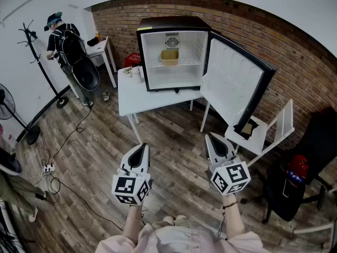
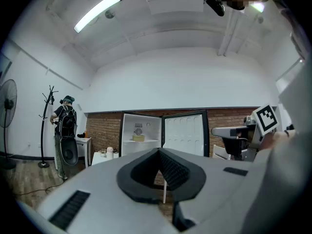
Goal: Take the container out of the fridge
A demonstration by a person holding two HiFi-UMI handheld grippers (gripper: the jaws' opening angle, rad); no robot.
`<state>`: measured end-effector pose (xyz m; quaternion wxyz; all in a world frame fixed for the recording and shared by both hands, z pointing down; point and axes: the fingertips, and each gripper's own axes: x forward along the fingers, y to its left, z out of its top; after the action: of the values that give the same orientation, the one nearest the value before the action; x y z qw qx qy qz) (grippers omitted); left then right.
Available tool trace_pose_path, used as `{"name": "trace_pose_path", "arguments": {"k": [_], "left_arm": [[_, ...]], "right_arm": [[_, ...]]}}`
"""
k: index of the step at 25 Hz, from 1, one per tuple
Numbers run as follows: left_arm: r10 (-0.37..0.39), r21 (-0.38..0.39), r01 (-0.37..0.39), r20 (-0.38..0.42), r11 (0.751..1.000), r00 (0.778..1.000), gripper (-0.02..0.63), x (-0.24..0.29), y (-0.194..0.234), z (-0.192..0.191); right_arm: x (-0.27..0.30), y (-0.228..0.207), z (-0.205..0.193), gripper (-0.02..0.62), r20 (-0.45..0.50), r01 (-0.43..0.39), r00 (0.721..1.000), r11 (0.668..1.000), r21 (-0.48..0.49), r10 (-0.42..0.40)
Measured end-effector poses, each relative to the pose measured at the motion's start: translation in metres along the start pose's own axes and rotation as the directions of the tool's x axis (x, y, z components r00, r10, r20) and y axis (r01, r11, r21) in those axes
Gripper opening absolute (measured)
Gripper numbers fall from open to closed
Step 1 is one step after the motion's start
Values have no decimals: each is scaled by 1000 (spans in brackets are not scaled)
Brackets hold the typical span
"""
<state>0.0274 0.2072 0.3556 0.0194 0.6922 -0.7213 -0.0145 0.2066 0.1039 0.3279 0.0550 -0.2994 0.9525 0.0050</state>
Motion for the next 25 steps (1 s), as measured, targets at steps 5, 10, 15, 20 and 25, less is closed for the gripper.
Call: {"name": "trace_pose_path", "arguments": {"k": [5,10,15,20,25], "left_arm": [[4,-5,-4,-3,1000,1000,-9,5,1,-2],[11,-15,-11,-11,1000,1000,-9,13,-2,-6],[16,-17,-16,-10,1000,1000,-9,25,-9,-9],[27,-15,-27,-6,1000,1000,-9,31,-16,-12],[46,-28,-46,-13,999,999,-9,34,-17,-17]], "right_arm": [[4,-4,-2,3,-1,0,1000,1000,3,0],[10,-16,-12,3,-12,1,1000,999,51,0],[16,-31,-26,6,-46,-9,999,998,66,12],[23,-42,-32,86,-50,-18,999,997,75,21],[27,-50,-31,144,-23,-11,1000,999,42,12]]}}
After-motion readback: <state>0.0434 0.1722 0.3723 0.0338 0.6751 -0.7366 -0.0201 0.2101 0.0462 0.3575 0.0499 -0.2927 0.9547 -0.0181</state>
